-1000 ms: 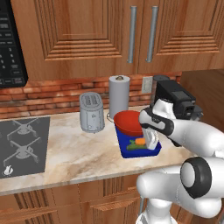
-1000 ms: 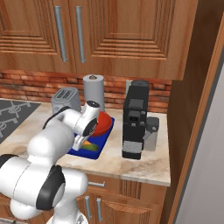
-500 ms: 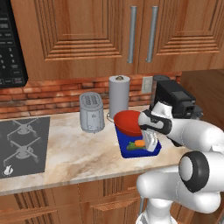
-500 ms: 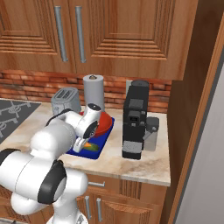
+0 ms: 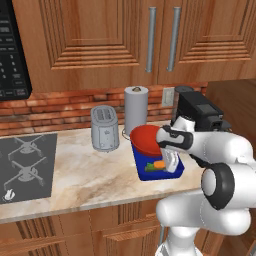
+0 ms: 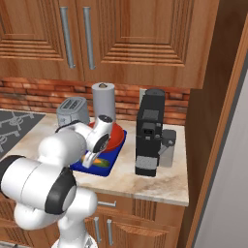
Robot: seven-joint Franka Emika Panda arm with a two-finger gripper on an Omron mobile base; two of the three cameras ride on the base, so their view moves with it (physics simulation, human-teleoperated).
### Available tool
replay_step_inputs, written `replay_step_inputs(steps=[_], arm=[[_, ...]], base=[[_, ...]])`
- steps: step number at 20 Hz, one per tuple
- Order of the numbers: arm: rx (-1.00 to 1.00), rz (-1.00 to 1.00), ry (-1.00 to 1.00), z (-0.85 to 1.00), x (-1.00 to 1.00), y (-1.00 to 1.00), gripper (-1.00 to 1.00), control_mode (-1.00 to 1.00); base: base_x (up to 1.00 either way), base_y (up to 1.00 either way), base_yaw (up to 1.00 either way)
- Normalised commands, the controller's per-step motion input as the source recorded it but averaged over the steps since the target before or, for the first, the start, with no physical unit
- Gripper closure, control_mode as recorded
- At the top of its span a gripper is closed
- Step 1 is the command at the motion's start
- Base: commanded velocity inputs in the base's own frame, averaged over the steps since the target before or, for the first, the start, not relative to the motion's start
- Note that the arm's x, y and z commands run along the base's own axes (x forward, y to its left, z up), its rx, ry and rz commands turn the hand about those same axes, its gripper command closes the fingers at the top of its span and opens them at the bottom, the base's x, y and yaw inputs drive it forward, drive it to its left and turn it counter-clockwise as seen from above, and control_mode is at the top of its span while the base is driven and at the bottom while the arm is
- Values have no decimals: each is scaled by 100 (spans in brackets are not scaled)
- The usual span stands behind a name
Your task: Place the two vegetables and bowl onto the tray for setting up a vegetable dip station.
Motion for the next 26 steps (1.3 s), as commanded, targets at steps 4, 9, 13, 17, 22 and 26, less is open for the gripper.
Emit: replay_step_inputs(steps=[4, 9, 13, 17, 22, 26], arm=[[1, 1, 0, -7, 10, 0, 100, -100], [2, 7, -1, -8, -6, 0, 100, -100], [0, 5, -7, -9, -14, 0, 100, -100], [0, 2, -3, -11, -6, 1, 100, -100], [0, 0, 0, -14, 0, 8, 100, -100], [0, 0, 0, -17, 11, 9, 100, -100]], base=[[0, 0, 0], [0, 0, 0], [0, 0, 0], [0, 0, 0], [0, 0, 0], [0, 0, 0]])
